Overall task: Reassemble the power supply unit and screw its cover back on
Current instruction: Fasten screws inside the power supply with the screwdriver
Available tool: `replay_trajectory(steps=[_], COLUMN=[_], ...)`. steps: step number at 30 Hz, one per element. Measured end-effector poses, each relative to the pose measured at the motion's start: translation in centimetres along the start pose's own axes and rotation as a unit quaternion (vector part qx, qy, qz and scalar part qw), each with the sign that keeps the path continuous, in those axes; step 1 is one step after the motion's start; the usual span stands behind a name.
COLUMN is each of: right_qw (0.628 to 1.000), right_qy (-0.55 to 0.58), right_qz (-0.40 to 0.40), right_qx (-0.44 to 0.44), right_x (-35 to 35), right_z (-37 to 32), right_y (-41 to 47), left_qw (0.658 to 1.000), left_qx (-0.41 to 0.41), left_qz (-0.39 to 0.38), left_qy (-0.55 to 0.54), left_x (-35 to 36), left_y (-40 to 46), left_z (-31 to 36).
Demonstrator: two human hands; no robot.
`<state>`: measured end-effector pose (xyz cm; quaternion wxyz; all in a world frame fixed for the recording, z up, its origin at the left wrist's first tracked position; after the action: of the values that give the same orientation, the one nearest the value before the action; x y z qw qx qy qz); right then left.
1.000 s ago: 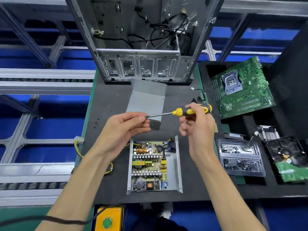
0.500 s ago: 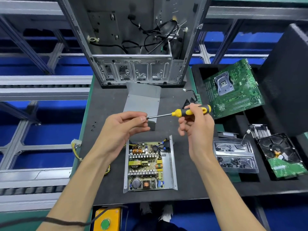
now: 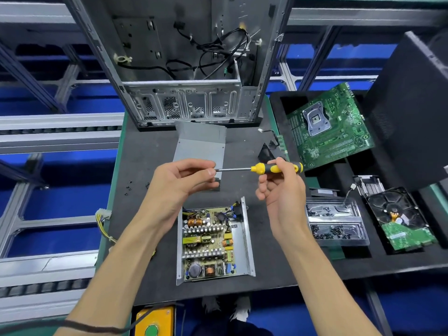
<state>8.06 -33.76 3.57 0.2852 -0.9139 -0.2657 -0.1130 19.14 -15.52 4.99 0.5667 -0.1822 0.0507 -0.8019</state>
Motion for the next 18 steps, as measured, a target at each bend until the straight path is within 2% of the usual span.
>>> replay_trajectory(steps=[5,7,9,11,13,15,18], right_qw=[0.995,0.99,0.985,0.984,0.986,0.987,0.987], right_qy=[0.074,0.112,0.141,0.144,0.137,0.132,0.132], right_qz=[0.041,0.054,0.064,0.064,0.06,0.059,0.058], right_qx=[0.051,0.063,0.074,0.079,0.076,0.071,0.069], right_x=[-1.9,-2.9,-3.8,-4.4,-4.8,-5.1,-5.5], right_z=[0.4,0.2,0.0,-0.1,-0.2,-0.4,-0.6], right_y=[0.8,1.3,1.7,1.9,2.0,2.0,2.2], left_qw=[0.998,0.988,0.948,0.876,0.816,0.792,0.788], left_qx=[-0.007,-0.007,0.006,0.024,0.019,0.006,0.012], left_qz=[-0.048,-0.048,-0.073,-0.138,-0.201,-0.225,-0.222], left_qy=[0.048,0.149,0.31,0.462,0.541,0.568,0.574], left_x=[1.4,1.6,2.6,4.4,6.0,6.7,6.7], left_y=[0.7,1.3,1.8,2.0,2.0,2.4,3.2], left_z=[-0.5,-2.0,-4.3,-6.9,-9.3,-10.4,-10.4])
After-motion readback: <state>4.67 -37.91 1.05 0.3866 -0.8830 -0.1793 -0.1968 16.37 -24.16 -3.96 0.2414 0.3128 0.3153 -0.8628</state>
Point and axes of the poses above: each hand's wrist, its own y-axis towards the middle knuckle, its own x-axis out of the palm, z = x × y, the point moved 9 cm from there along y, towards the middle knuckle, and after that the axes turned 9 degrees about z, right-handed, at the moved point
